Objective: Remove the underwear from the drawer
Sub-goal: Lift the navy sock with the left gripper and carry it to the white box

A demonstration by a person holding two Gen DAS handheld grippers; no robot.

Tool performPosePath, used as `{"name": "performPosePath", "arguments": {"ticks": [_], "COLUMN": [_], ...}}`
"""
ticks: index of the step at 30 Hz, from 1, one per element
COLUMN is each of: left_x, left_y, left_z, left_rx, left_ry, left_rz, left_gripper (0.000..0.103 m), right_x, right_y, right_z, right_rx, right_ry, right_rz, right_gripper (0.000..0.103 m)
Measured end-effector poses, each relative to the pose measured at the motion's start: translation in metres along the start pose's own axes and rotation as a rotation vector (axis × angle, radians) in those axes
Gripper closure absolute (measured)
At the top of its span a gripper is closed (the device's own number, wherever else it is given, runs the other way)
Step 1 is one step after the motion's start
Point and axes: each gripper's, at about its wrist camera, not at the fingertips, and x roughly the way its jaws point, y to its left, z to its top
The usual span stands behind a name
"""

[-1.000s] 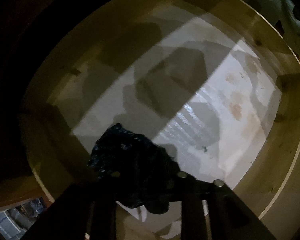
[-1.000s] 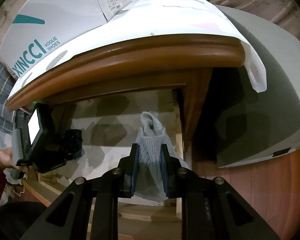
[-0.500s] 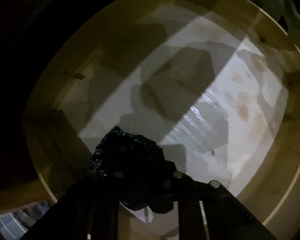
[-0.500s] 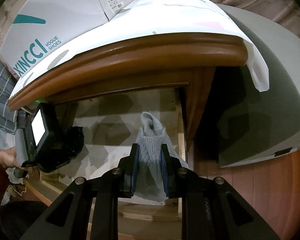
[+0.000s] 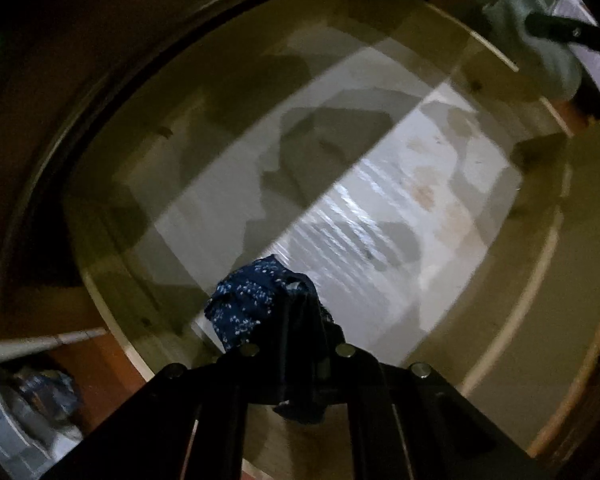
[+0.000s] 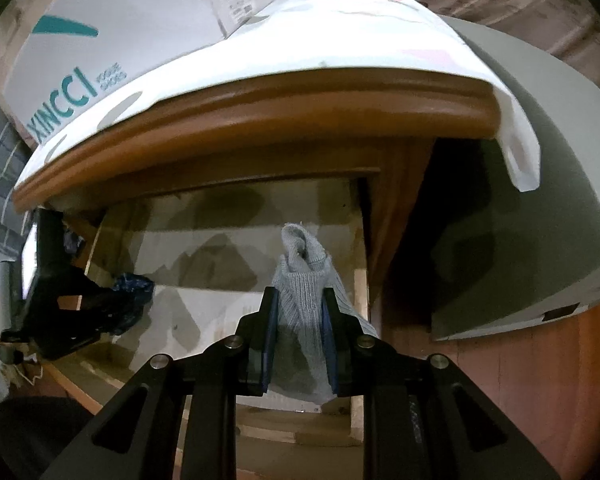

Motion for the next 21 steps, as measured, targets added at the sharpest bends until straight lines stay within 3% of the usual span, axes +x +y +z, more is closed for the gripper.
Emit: {"name": "performPosePath", "arguments": {"ticks": [3,9,11,14,18,21], "left_x": [-0.013,-0.041,-0.037,-0.06,-0.089,-0.089], "left_y": [-0.007,-0.028,-0.05,-0.048,-0.05,-0.061], "left_z": [-0.024,-0.027,-0.005,0.004,0.003,0.006], "left_rx": [-0.009,-0.066,-0.083,-0.101,-0.157,-0.222], "left_ry": [-0.013,-0.098,-0.13,-0.189,-0.26,-0.313], "left_rz": [-0.005,0.02,0.023,0.053,0.117,0.153], "left_gripper": [0.096,0.096,0.096,0.096,0.096,0.096], "right_x": [0.003,0.01,0.011,0.011,0.012,0.01], "right_y": [0.001,0.002,0.003,0.005,0.007,0.005], "right_z": [0.0,0.002,0.002,0.001,0.0,-0.001], "right_rx": [-0.007,-0.018,-0.022,-0.035,-0.047,-0.036], "right_ry": [0.01,0.013,0.016,0.017,0.01,0.001], "right_rz": [-0.003,-0.007,-0.007,-0.011,-0.024,-0.031], "right_gripper": [0.084,0.084,0.084,0.084,0.084,0.085]}}
